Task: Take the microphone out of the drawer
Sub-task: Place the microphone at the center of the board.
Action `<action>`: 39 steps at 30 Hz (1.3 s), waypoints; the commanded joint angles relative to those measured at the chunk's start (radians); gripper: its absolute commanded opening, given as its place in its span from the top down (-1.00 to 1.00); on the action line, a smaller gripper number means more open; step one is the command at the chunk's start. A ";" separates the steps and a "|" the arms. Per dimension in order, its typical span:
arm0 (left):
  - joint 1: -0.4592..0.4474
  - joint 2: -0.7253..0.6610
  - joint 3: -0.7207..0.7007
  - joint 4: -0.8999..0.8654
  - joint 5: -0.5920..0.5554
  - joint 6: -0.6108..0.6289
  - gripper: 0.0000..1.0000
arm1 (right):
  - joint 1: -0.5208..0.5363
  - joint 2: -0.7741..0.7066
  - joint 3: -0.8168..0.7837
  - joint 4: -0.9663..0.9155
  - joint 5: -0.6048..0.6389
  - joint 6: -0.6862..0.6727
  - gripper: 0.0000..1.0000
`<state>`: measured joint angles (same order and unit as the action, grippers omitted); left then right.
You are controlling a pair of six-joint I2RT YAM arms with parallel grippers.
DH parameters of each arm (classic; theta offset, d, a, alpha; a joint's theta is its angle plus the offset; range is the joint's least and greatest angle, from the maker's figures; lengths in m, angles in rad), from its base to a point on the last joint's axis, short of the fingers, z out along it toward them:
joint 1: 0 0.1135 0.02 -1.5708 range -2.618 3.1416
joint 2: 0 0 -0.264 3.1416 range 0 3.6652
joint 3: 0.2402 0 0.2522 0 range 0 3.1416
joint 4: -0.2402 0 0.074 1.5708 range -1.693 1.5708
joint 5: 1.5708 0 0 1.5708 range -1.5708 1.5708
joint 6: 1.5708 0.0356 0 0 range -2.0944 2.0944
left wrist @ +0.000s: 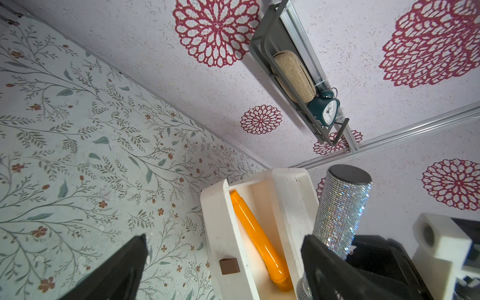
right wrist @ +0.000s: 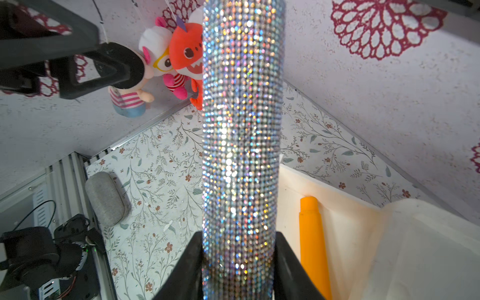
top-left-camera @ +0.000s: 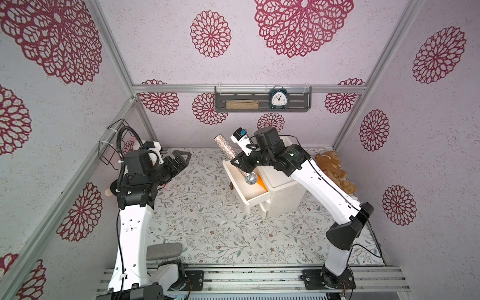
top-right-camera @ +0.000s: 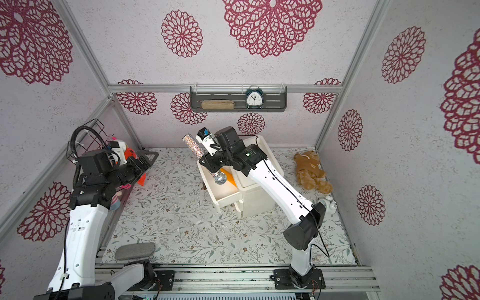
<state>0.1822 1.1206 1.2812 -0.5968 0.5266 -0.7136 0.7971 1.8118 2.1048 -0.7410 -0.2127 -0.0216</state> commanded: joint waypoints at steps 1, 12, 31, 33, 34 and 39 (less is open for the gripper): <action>0.031 -0.003 0.024 -0.029 -0.022 -0.008 -0.94 | 0.026 -0.053 -0.027 0.067 -0.026 0.029 1.00; 0.135 -0.017 0.046 -0.101 -0.006 0.003 -0.95 | 0.107 -0.023 -0.172 0.189 -0.031 0.095 1.00; 0.216 -0.062 0.010 -0.116 0.062 0.023 -0.95 | 0.239 0.384 0.056 0.211 0.021 0.259 1.00; 0.216 -0.069 -0.001 -0.110 0.068 0.018 -0.95 | 0.245 0.459 0.127 0.185 0.044 0.267 1.00; 0.217 -0.071 -0.005 -0.109 0.073 0.017 -0.95 | 0.249 0.495 0.162 0.173 0.051 0.269 1.00; 0.218 -0.080 -0.025 -0.099 0.093 0.020 -0.95 | 0.254 0.637 0.253 0.195 0.036 0.326 1.00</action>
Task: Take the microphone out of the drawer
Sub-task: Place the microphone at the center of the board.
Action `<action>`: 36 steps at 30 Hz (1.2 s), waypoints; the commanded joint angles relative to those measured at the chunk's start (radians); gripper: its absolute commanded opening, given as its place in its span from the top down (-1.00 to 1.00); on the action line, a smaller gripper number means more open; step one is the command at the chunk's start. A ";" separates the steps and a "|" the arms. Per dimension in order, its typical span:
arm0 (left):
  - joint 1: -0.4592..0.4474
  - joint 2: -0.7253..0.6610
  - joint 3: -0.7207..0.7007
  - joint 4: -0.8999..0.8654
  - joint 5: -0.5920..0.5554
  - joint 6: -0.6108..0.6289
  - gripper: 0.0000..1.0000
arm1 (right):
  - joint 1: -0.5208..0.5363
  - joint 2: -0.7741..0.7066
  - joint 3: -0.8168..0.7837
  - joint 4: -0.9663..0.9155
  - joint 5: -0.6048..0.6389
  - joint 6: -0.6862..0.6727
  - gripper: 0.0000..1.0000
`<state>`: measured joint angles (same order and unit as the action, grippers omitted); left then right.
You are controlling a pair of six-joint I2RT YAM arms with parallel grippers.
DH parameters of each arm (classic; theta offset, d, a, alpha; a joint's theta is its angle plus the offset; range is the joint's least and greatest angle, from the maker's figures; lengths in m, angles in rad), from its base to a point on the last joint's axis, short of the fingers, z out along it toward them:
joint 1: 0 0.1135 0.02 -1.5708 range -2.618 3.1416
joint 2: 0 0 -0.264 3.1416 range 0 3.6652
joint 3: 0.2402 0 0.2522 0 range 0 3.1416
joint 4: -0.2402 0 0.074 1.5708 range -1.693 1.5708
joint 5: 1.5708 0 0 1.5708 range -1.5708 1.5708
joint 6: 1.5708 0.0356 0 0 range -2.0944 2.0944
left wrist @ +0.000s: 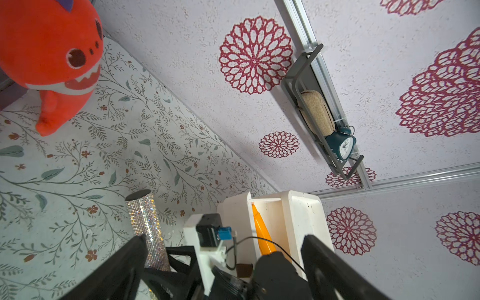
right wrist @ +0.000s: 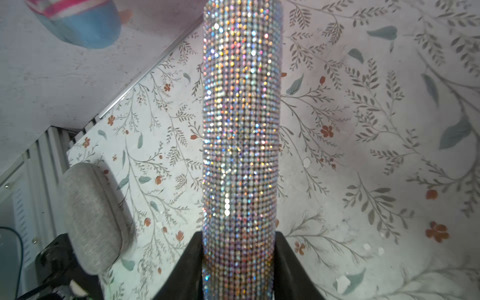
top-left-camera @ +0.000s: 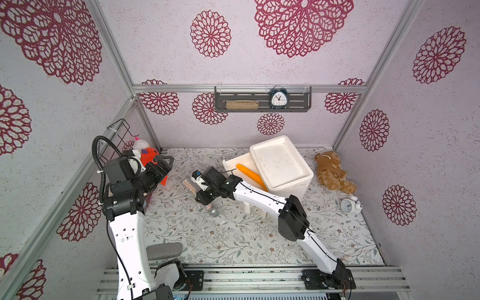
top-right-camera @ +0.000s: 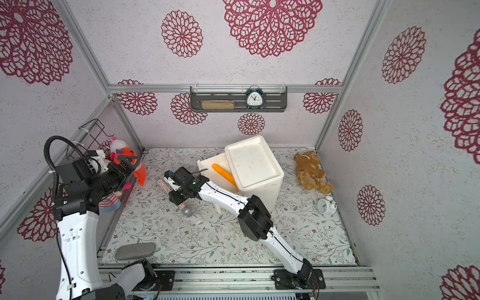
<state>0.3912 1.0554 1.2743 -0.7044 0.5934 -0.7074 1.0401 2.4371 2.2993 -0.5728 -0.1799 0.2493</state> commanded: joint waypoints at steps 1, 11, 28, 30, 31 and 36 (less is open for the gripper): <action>0.007 -0.017 -0.026 0.021 0.036 0.014 -0.95 | 0.011 0.035 0.065 0.035 0.002 0.070 1.00; 0.008 -0.028 -0.044 0.038 0.086 0.031 -0.95 | 0.012 0.173 0.135 0.051 0.009 0.119 1.00; 0.006 -0.025 -0.059 0.046 0.108 0.025 -0.95 | 0.016 0.190 0.137 0.054 0.041 0.120 0.06; 0.006 -0.023 -0.059 0.046 0.109 0.026 -0.95 | 0.015 0.179 0.137 0.056 0.040 0.116 -0.02; 0.006 -0.023 -0.059 0.045 0.111 0.026 -0.95 | 0.015 0.174 0.137 0.056 0.044 0.113 -0.06; 0.005 -0.021 -0.059 0.048 0.112 0.021 -0.94 | 0.014 0.129 0.142 0.057 0.059 0.072 -0.33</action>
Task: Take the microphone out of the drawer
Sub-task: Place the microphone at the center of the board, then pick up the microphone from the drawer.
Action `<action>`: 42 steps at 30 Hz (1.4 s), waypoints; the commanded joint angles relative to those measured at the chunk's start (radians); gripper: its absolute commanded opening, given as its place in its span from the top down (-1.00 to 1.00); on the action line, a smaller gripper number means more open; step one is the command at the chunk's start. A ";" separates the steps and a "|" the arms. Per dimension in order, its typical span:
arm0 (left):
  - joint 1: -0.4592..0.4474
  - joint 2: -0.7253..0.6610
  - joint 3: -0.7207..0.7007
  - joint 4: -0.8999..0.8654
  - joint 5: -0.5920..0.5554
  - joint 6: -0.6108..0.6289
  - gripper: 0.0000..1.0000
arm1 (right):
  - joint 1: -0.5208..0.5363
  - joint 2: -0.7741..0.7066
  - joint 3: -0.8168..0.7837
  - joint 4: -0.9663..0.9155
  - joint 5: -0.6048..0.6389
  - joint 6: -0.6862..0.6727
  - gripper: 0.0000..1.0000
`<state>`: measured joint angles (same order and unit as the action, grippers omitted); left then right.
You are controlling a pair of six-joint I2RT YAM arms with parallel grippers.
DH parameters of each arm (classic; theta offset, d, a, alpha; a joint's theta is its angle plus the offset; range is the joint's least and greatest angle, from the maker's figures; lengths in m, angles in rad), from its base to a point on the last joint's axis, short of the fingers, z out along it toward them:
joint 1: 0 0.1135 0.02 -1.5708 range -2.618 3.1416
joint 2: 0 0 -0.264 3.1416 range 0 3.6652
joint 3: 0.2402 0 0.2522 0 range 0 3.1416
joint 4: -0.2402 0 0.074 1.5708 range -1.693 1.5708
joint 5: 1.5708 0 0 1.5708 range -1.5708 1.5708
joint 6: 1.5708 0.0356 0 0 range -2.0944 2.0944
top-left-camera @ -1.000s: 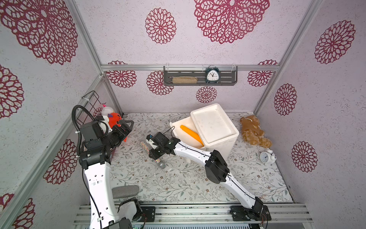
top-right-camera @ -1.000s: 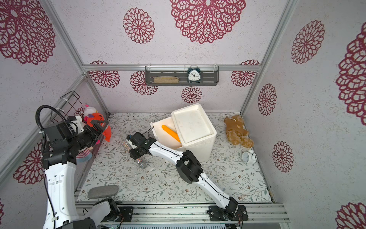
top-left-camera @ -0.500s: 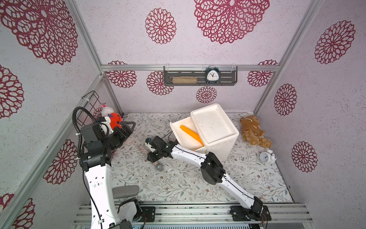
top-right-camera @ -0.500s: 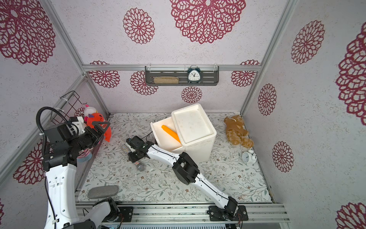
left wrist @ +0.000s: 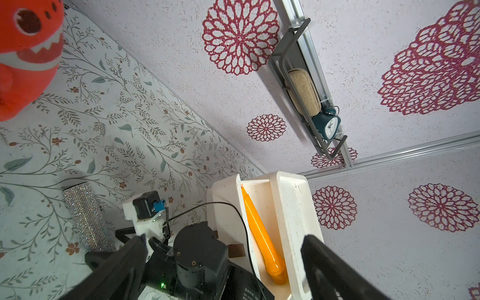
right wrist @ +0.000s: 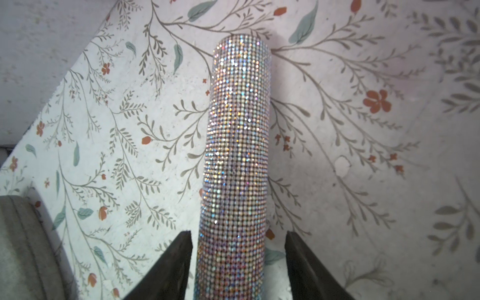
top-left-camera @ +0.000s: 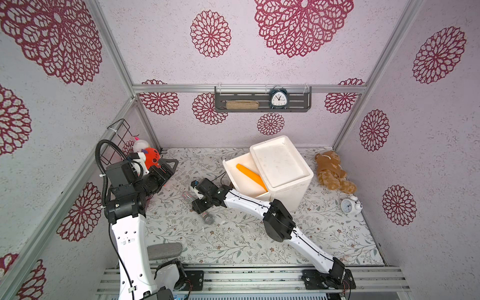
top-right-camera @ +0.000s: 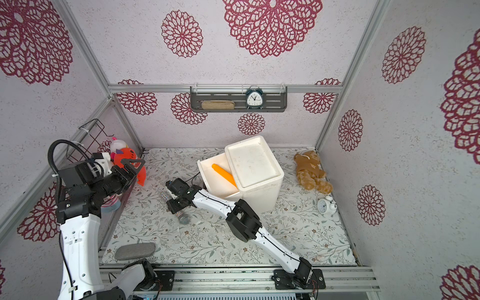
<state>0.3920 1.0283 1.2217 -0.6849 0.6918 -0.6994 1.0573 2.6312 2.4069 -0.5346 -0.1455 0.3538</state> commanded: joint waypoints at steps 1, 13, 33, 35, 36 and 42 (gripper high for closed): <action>0.004 0.006 -0.005 0.029 0.015 0.012 -0.95 | -0.003 -0.075 0.034 0.021 0.024 -0.038 -0.39; -0.004 0.010 0.012 0.035 0.024 0.004 -0.95 | -0.009 -0.219 0.034 0.015 0.067 -0.129 -0.97; -0.012 -0.029 0.046 -0.006 0.019 -0.005 -0.95 | -0.070 -0.507 0.032 -0.028 0.113 -0.258 -0.97; -0.019 -0.024 0.050 -0.011 0.018 -0.006 -0.95 | -0.076 -0.541 0.026 -0.053 0.147 -0.281 -0.97; -0.028 -0.021 0.051 -0.011 0.013 -0.008 -0.95 | -0.081 -0.557 0.023 -0.067 0.166 -0.292 -0.97; -0.157 0.031 0.103 -0.051 -0.075 0.006 -0.94 | -0.138 -0.670 -0.068 -0.112 0.230 -0.314 -0.97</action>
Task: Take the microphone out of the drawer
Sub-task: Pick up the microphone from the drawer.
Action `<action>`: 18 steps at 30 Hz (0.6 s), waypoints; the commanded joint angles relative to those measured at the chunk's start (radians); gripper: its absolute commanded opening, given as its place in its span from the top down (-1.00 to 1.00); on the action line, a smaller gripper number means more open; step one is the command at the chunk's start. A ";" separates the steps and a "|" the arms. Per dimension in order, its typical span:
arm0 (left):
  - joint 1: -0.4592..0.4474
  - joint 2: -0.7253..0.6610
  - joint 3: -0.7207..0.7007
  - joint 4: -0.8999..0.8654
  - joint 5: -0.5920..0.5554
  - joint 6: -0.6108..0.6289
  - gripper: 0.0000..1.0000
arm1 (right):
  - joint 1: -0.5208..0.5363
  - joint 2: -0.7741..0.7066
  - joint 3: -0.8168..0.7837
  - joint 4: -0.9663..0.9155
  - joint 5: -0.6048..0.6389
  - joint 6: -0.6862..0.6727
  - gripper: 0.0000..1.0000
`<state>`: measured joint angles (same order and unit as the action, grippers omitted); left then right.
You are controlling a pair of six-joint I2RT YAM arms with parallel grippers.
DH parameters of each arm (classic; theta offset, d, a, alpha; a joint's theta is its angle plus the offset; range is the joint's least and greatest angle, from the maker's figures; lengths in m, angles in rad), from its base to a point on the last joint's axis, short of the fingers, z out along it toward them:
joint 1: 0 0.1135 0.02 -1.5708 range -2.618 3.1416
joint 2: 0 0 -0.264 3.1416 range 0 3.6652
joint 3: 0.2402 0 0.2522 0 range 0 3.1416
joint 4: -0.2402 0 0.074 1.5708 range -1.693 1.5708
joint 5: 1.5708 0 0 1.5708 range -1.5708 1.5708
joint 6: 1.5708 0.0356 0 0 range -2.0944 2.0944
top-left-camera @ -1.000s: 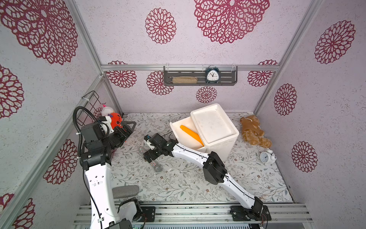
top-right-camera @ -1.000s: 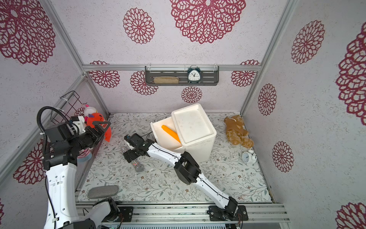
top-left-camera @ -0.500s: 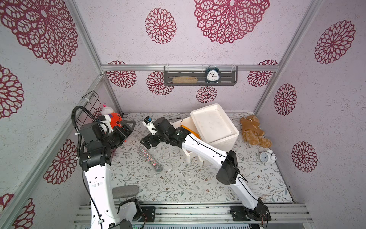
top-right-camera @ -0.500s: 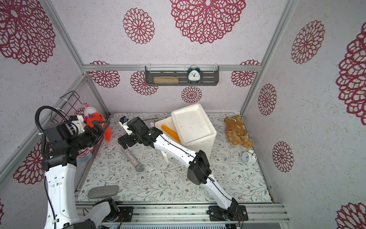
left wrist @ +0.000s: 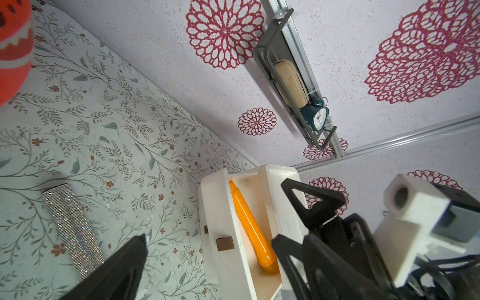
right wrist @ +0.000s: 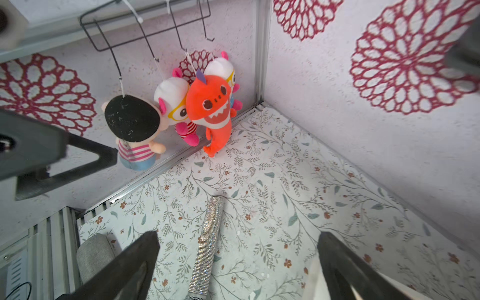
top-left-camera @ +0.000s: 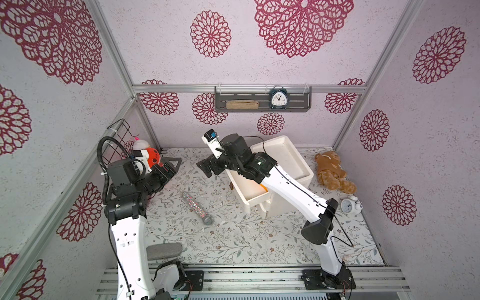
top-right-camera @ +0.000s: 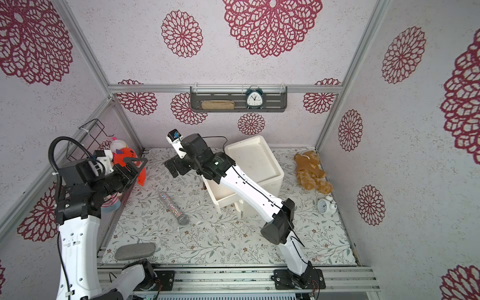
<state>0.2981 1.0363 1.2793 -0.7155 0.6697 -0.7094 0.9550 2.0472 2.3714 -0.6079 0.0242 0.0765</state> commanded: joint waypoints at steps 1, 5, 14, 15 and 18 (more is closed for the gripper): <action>-0.091 0.034 0.059 -0.036 -0.078 0.021 -0.95 | -0.047 -0.106 -0.056 -0.042 0.067 -0.037 -0.97; -0.209 0.096 0.119 -0.063 -0.162 -0.006 -0.95 | -0.106 -0.219 -0.188 -0.038 0.107 -0.047 -0.97; -0.463 0.265 0.239 -0.076 -0.366 -0.166 -0.94 | -0.287 -0.422 -0.431 -0.023 0.105 -0.050 -0.97; -0.487 0.290 0.252 -0.076 -0.385 -0.189 -0.95 | -0.305 -0.442 -0.455 -0.023 0.104 -0.051 -0.97; -0.541 0.379 0.319 -0.075 -0.389 -0.248 -0.94 | -0.357 -0.495 -0.512 -0.023 0.098 -0.052 -0.98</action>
<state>-0.2005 1.3521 1.5421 -0.7868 0.3397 -0.8738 0.6292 1.6314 1.8862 -0.6445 0.1112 0.0429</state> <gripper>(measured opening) 0.973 0.988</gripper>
